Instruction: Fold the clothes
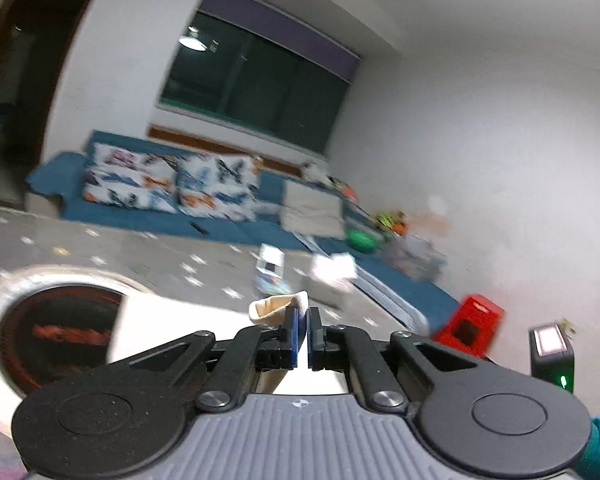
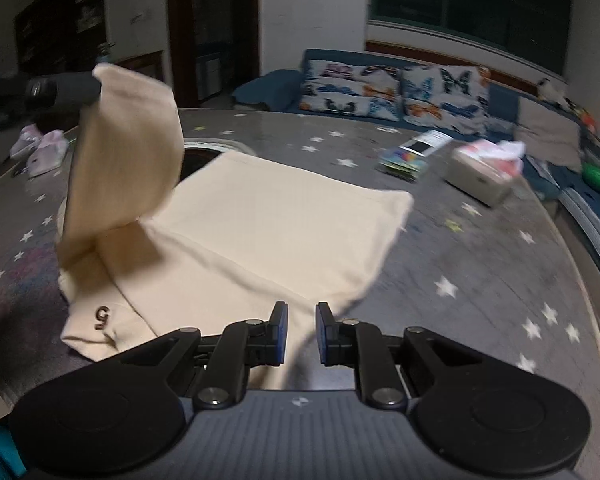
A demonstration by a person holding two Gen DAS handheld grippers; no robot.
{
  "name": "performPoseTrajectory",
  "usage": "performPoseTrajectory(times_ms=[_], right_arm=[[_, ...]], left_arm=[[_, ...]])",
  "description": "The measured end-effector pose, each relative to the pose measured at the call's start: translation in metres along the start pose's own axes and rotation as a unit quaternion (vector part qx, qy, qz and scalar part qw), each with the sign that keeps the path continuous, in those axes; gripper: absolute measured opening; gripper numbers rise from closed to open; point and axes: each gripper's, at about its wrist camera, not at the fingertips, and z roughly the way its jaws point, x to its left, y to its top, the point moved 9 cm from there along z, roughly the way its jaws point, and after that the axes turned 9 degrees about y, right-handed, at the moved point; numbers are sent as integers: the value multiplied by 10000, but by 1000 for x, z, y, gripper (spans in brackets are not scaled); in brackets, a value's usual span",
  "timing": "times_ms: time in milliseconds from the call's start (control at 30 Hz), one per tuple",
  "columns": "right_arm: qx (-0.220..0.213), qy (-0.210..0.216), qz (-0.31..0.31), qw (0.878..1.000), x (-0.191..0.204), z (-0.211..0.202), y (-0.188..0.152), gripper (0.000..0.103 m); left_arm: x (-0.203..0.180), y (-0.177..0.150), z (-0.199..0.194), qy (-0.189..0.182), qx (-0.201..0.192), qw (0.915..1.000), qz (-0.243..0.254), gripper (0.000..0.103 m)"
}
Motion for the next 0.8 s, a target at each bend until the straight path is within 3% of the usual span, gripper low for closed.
performPoseTrajectory(times_ms=[133,233,333,367,400,533,800], right_arm=[[-14,-82,182,9998,-12,-5,-7,14],[-22,-104,298,9995,-17,-7,-10,14],[-31,-114,385,9992,-21,-8,-13,14],[-37,-86,394,9992,-20,-8,-12,14],[-44,-47,409,9991,-19,-7,-11,14],[-20,182,427,9989,-11,0,-7,15],[141,487,259,9984,12,29,-1,22]], left_arm=[[-28,-31,18,-284,418,9985,211,5],[-50,-54,30,-497,730,9954,369,12],[-54,-74,34,-471,979,9925,562,27],[-51,-78,35,-438,1048,9918,590,34],[-43,-79,36,-409,1086,9916,579,34],[-10,-78,27,-166,1083,9921,603,34],[67,-69,25,739,1091,9902,461,32]])
